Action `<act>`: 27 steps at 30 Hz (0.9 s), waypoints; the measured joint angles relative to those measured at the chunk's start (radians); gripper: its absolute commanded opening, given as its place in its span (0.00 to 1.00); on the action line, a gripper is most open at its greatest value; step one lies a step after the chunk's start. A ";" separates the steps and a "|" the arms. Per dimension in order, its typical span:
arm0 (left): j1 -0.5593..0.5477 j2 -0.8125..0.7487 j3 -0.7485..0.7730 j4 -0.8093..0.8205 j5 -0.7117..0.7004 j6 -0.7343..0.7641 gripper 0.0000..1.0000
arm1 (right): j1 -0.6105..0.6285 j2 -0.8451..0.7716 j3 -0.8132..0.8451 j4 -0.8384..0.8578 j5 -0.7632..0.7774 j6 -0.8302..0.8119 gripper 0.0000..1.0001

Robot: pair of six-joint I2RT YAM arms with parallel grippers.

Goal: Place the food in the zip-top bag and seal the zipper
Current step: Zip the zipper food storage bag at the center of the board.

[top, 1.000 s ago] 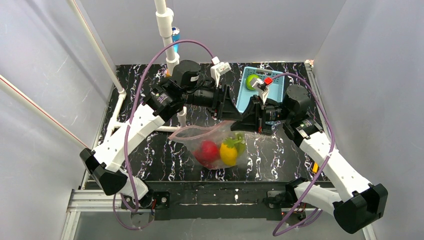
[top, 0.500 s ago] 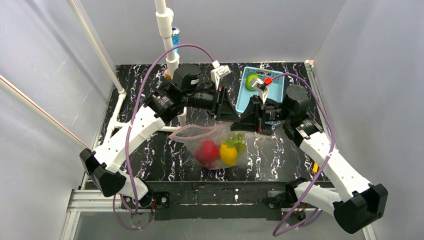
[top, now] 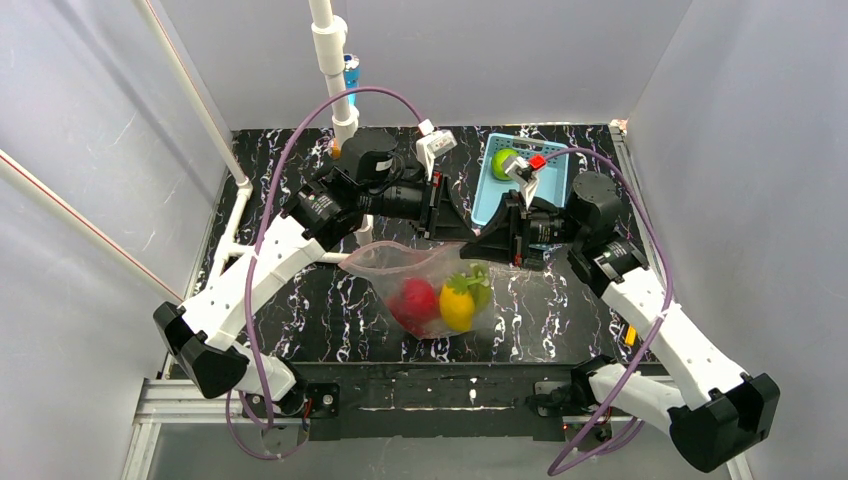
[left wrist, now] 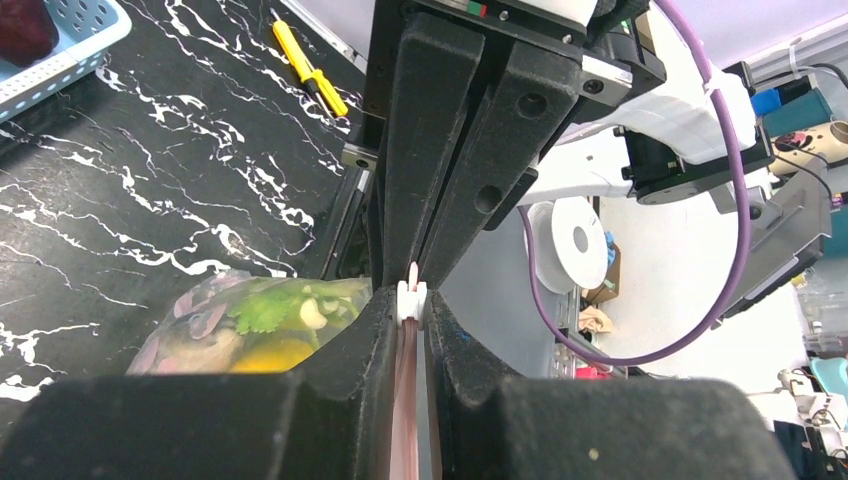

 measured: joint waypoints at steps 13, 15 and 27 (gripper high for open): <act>0.000 -0.035 0.000 -0.085 -0.072 0.085 0.00 | 0.007 -0.085 -0.082 0.062 0.180 0.086 0.01; 0.000 -0.046 0.000 -0.107 -0.088 0.103 0.00 | 0.007 -0.092 -0.089 0.067 0.204 0.095 0.01; 0.011 -0.139 -0.001 -0.284 -0.225 0.207 0.00 | 0.010 -0.183 -0.124 -0.005 0.434 0.067 0.01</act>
